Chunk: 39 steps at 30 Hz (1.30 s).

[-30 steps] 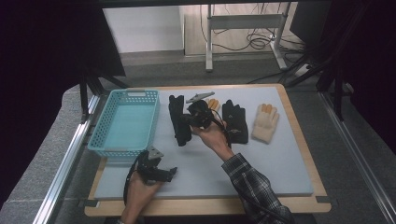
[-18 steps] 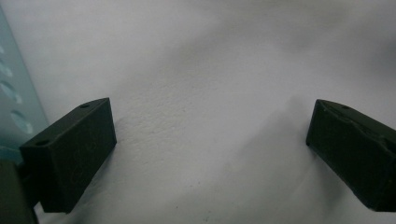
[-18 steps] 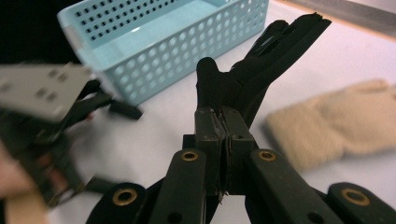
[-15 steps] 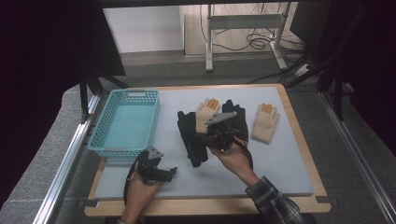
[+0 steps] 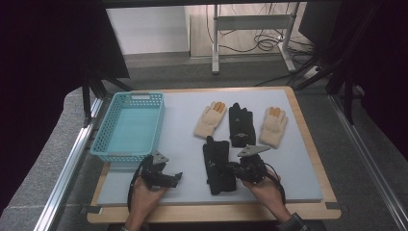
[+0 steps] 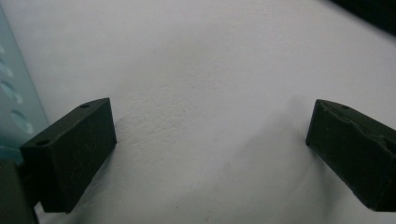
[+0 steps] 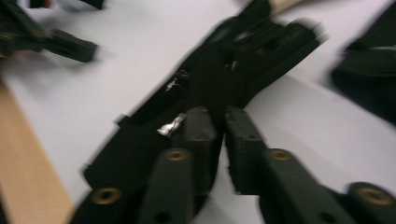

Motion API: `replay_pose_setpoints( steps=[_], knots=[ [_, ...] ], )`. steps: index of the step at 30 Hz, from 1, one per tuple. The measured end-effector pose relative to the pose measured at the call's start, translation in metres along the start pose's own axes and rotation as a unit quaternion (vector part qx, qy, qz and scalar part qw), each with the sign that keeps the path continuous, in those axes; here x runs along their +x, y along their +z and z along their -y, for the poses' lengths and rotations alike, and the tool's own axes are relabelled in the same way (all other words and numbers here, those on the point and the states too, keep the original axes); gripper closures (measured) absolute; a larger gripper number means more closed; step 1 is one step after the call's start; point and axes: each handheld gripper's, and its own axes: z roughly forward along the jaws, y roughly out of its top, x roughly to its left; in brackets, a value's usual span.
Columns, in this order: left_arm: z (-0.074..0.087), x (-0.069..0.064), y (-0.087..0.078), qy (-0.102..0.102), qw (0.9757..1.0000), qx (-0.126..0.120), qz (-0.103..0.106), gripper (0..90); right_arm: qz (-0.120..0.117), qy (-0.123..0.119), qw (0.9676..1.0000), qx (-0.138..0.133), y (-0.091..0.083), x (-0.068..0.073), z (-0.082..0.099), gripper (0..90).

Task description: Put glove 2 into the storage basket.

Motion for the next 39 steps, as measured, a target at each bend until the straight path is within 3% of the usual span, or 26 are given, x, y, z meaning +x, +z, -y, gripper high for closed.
replay_pose_setpoints(
  steps=[2,3,9,11,13,14,15,18,20,24,26,29,30,34,35,36,39],
  knots=[
    [0.0,0.0,0.0,0.0,1.0,0.0,0.0,1.8,0.007,0.0,1.0,-0.003,-0.003,-0.002,0.001,69.1],
    [0.0,0.0,0.0,0.0,1.0,0.0,0.0,1.8,0.025,-0.003,0.9997,-0.007,-0.009,-0.009,0.003,61.8],
    [0.0,0.0,0.0,0.0,1.0,0.0,0.0,1.8,0.029,-0.004,0.9995,0.015,-0.004,-0.022,0.016,54.1],
    [0.0,0.0,0.0,0.0,1.0,0.0,0.0,1.8,0.03,-0.007,0.9993,0.021,0.001,-0.022,0.023,59.4],
    [0.0,0.0,0.0,0.0,1.0,0.0,0.0,1.9,0.026,-0.015,0.9991,0.028,0.008,-0.019,0.031,71.8],
    [0.0,0.0,0.0,0.0,1.0,0.0,0.0,1.9,0.026,-0.015,0.9991,0.028,0.008,-0.019,0.031,71.8],
    [0.0,0.0,0.0,0.0,1.0,-0.001,0.0,1.8,0.006,-0.015,0.9996,0.024,0.009,-0.015,0.032,77.6],
    [0.0,0.0,0.0,0.0,1.0,0.0,0.0,1.9,-0.006,-0.024,0.9994,0.025,0.011,-0.007,0.032,78.6],
    [0.0,0.0,0.0,0.0,1.0,-0.001,0.0,1.9,-0.032,-0.033,0.9986,0.027,0.014,0.004,0.031,78.8],
    [0.0,0.0,0.0,0.0,1.0,-0.001,0.0,1.9,-0.035,-0.044,0.9981,0.026,0.014,0.01,0.029,77.8],
    [0.0,0.0,0.0,0.0,1.0,0.0,0.0,1.9,-0.027,-0.042,0.9986,0.019,0.011,0.005,0.027,75.9],
    [0.0,0.0,0.0,0.0,1.0,0.0,0.0,1.8,-0.011,-0.016,0.9998,0.003,0.002,-0.018,0.022,71.1],
    [0.0,0.0,0.0,0.0,1.0,0.0,0.0,1.8,-0.011,-0.016,0.9998,0.003,0.002,-0.018,0.022,71.1],
    [0.0,0.0,0.0,0.0,1.0,0.0,0.0,1.9,0.012,-0.006,0.9999,-0.011,-0.003,-0.04,0.015,67.0],
    [0.0,0.0,0.0,0.0,1.0,0.0,0.0,1.9,0.022,0.001,0.9996,-0.017,-0.003,-0.052,0.011,66.2],
    [0.0,0.0,0.0,0.0,1.0,0.0,0.0,1.9,0.022,0.001,0.9996,-0.017,-0.003,-0.052,0.011,66.2],
    [0.0,0.0,0.0,0.0,1.0,0.0,0.0,1.9,0.035,0.013,0.9988,-0.031,0.0,-0.076,0.001,66.3]
  ],
)
